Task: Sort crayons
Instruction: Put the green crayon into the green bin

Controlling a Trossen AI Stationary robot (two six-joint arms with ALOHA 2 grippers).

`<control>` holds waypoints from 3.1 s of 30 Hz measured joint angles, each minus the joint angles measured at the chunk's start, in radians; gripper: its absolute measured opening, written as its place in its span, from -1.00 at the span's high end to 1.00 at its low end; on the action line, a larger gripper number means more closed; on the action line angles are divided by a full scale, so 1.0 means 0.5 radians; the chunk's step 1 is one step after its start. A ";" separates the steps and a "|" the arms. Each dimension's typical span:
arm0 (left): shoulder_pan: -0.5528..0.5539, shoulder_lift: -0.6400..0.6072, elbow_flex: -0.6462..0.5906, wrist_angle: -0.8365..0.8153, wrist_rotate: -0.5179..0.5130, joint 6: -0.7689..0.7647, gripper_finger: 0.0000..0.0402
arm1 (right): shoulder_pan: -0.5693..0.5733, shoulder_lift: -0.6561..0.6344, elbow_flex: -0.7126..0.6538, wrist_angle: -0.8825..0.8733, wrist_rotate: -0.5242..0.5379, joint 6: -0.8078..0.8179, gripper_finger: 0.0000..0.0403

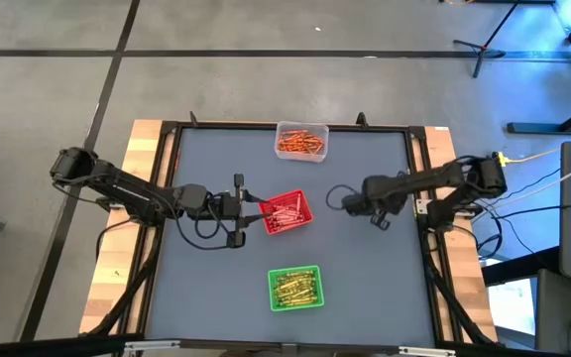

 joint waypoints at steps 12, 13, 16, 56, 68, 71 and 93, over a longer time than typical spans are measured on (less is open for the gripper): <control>0.000 0.000 0.000 -0.002 0.000 0.000 0.36 | -0.629 0.042 -0.248 0.309 -0.084 0.099 1.00; 0.000 0.000 0.000 0.001 0.000 0.000 0.36 | -0.675 0.048 -0.253 0.317 -0.079 0.100 1.00; 0.000 0.000 0.000 0.004 0.000 0.000 0.36 | -0.816 0.086 -0.258 0.354 -0.037 0.097 1.00; 0.000 0.000 0.001 0.009 0.008 0.000 0.36 | -1.285 0.493 -0.291 0.506 0.301 0.156 1.00; 0.000 0.000 0.001 0.009 0.008 0.000 0.36 | -1.287 0.294 -0.318 0.574 0.178 0.109 1.00; 0.000 0.000 0.001 0.007 0.008 -0.001 0.36 | -1.287 0.295 -0.373 0.692 0.141 0.101 1.00; 0.000 0.000 0.000 0.007 0.007 -0.002 0.36 | -1.451 0.343 -0.462 0.813 0.368 0.047 1.00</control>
